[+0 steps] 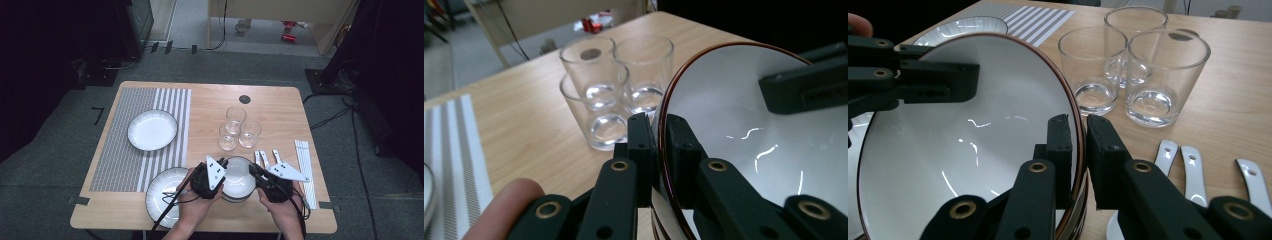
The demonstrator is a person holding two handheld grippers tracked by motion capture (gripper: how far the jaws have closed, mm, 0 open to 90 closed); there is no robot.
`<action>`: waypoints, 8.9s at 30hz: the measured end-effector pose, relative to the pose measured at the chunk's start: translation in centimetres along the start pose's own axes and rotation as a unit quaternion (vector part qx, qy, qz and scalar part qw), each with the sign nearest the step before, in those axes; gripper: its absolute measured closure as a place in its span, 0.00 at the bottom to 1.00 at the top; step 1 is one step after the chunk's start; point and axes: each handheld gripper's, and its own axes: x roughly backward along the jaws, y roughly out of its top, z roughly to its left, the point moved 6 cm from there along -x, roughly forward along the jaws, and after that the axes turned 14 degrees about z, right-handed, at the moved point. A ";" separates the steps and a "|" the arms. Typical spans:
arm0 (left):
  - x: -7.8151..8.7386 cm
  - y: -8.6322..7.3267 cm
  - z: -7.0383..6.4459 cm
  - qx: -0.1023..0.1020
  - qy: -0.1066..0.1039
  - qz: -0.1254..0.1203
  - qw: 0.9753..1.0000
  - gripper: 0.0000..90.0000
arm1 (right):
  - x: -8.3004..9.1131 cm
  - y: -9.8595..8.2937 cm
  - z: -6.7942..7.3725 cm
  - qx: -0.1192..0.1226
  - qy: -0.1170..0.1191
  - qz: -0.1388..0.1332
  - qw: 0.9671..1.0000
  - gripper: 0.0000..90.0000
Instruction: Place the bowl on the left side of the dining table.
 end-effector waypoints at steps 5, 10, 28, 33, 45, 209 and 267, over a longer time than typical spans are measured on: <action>0.9 0.6 -0.2 -0.003 0.008 -0.025 1.000 0.93 | -0.4 -0.1 0.3 -0.025 -0.011 -0.001 1.000 0.90; 1.1 0.6 -0.2 0.014 -0.003 -0.022 1.000 0.93 | 0.2 0.3 0.4 -0.040 -0.020 -0.031 0.999 0.93; 1.7 0.9 0.7 0.098 -0.055 -0.026 0.993 0.90 | 1.8 1.3 2.0 0.010 -0.062 -0.127 0.990 0.93; 2.0 1.0 0.9 0.085 -0.045 -0.041 0.994 0.93 | 1.8 1.3 2.1 0.000 -0.059 -0.135 0.989 0.92; 2.7 1.3 2.8 0.103 -0.038 -0.056 0.992 0.93 | 2.4 1.9 2.7 0.012 0.007 -0.128 0.992 0.73; -4.9 -9.6 30.1 0.383 0.069 0.077 0.918 0.93 | 2.5 -0.2 -6.9 -0.072 -0.060 -0.070 0.993 0.30; -3.1 -7.2 29.9 0.341 0.127 0.028 0.931 0.55 | 2.5 -0.3 -7.5 -0.083 -0.064 -0.070 0.992 0.30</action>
